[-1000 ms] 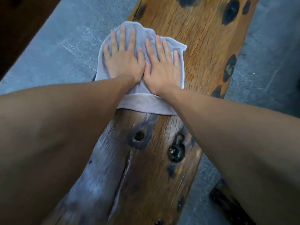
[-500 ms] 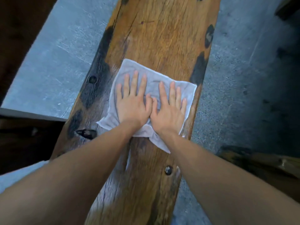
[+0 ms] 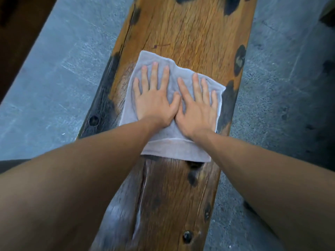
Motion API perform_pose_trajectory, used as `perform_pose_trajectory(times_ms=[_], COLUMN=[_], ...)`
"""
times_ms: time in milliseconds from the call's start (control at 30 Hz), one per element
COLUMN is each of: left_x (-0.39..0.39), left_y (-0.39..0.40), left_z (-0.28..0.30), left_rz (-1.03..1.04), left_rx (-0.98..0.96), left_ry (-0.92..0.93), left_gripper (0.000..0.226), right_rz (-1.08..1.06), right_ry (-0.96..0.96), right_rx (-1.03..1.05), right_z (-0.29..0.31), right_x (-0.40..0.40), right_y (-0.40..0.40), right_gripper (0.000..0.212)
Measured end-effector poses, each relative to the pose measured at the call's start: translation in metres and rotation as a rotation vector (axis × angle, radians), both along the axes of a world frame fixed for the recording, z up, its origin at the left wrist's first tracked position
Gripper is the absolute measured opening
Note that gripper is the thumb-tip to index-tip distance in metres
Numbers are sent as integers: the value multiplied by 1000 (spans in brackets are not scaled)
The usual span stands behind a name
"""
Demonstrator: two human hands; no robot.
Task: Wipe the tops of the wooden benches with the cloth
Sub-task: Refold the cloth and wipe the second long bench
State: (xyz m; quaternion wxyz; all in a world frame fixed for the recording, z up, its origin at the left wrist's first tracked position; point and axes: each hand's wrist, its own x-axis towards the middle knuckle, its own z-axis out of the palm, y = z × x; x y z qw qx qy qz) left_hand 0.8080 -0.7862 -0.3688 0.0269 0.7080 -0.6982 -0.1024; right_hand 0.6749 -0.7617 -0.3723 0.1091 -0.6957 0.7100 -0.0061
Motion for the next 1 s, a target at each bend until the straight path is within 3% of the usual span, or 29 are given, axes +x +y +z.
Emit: perform_pose_trajectory(times_ms=[233, 400, 533, 767, 1000], left_x=[-18, -27, -36, -76, -81], left_y=[-110, -150, -116, 16, 27], left_z=[-4, -3, -1, 2, -5], left_rz=[82, 156, 48, -12, 68], left_rx=[-51, -32, -52, -50, -53], left_ry=[31, 31, 65, 120, 114], left_gripper=[72, 70, 65, 66, 65], right_rz=[91, 27, -89, -306, -349], right_ry=[-42, -46, -54, -94, -183], right_rx=[-33, 15, 2, 39, -48], right_z=[2, 4, 3, 10, -3], right_x=[-22, -22, -30, -47, -49], right_y=[-128, -166, -132, 23, 28], right_gripper=[60, 58, 57, 54, 56])
